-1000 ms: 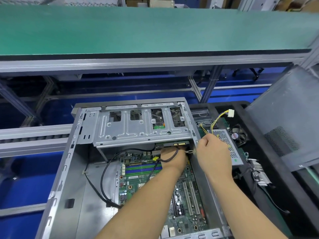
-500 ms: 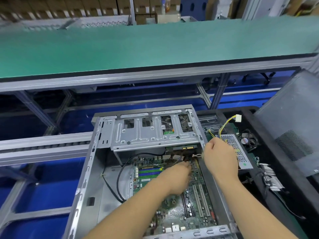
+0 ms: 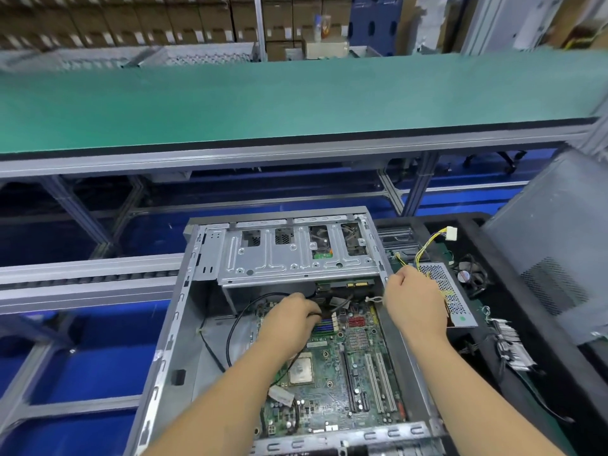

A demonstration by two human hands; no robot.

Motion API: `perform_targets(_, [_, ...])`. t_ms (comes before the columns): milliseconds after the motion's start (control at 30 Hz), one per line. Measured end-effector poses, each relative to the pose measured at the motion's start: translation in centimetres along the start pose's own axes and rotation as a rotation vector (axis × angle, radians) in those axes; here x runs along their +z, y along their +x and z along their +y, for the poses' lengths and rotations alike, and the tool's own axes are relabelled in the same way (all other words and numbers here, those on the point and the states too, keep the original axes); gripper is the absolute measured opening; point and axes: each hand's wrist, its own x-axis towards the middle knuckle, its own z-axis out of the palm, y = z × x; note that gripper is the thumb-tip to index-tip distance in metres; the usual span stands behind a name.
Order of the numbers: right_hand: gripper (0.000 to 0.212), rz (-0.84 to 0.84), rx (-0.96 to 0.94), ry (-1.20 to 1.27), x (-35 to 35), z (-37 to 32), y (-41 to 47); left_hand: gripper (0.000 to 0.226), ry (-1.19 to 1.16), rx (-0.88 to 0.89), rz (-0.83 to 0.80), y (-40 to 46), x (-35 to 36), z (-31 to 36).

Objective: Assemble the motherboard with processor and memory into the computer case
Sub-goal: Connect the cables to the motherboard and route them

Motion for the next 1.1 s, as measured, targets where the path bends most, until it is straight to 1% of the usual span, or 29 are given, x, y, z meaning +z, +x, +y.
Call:
perform_targets(100, [0.023,0.013,0.003,-0.004,0.1,0.0,0.1,0.025,-0.058,0.116,-0.071,-0.7,-0.2,0.4])
perform_targets(167, [0.023,0.019,0.002,-0.001,0.1,-0.1,0.0,0.021,-0.130,0.119,-0.100,-0.7,0.1,1.3])
perform_targets(233, [0.023,0.022,0.003,0.010,0.0,-0.3,-0.2,0.015,-0.215,0.107,-0.108,-0.1,0.7,2.7])
perform_targets(300, [0.022,0.025,0.004,0.014,-0.1,-0.3,-0.2,0.005,-0.296,0.058,-0.136,0.3,1.6,4.2])
perform_targets(333, [0.022,0.026,0.003,0.016,-0.1,-0.3,-0.2,0.004,-0.347,0.022,-0.165,0.5,2.0,4.9])
perform_targets(433, [0.022,0.027,-0.001,0.015,-0.1,-0.4,-0.2,0.015,-0.495,-0.060,-0.246,0.9,3.3,5.9])
perform_targets(500, [0.023,0.027,-0.003,0.016,-0.1,-0.4,-0.2,0.015,-0.470,-0.049,-0.240,1.3,3.6,6.0])
perform_targets(567, [0.023,0.026,-0.001,0.017,-0.1,-0.4,-0.2,0.004,-0.352,0.020,-0.221,1.6,3.6,5.8])
perform_targets(600, [0.023,0.024,-0.001,0.021,-0.1,-0.4,-0.2,0.005,-0.289,0.062,-0.214,1.7,3.6,5.6])
perform_targets(633, [0.023,0.024,-0.001,0.023,-0.1,-0.4,-0.2,0.013,-0.232,0.092,-0.211,1.8,3.8,5.5])
perform_targets(767, [0.024,0.024,0.002,0.022,-0.1,-0.4,-0.1,0.031,-0.132,0.118,-0.219,1.7,4.7,4.7])
perform_targets(833, [0.024,0.023,0.001,0.022,-0.1,-0.4,-0.1,0.029,-0.108,0.139,-0.220,1.7,5.1,4.5])
perform_targets(867, [0.024,0.022,0.000,0.023,-0.1,-0.4,-0.1,0.023,-0.129,0.139,-0.207,1.7,5.2,4.5])
perform_targets(933, [0.024,0.021,0.001,0.025,-0.2,-0.3,-0.1,0.015,-0.275,0.068,-0.173,1.9,5.6,4.5])
perform_targets(1033, [0.025,0.016,0.003,0.026,-0.2,-0.2,-0.1,0.014,-0.529,-0.097,-0.095,2.1,5.7,4.5])
perform_targets(1100, [0.025,0.013,0.002,0.031,-0.2,-0.2,-0.1,0.012,-0.580,-0.129,-0.071,2.3,5.5,4.4])
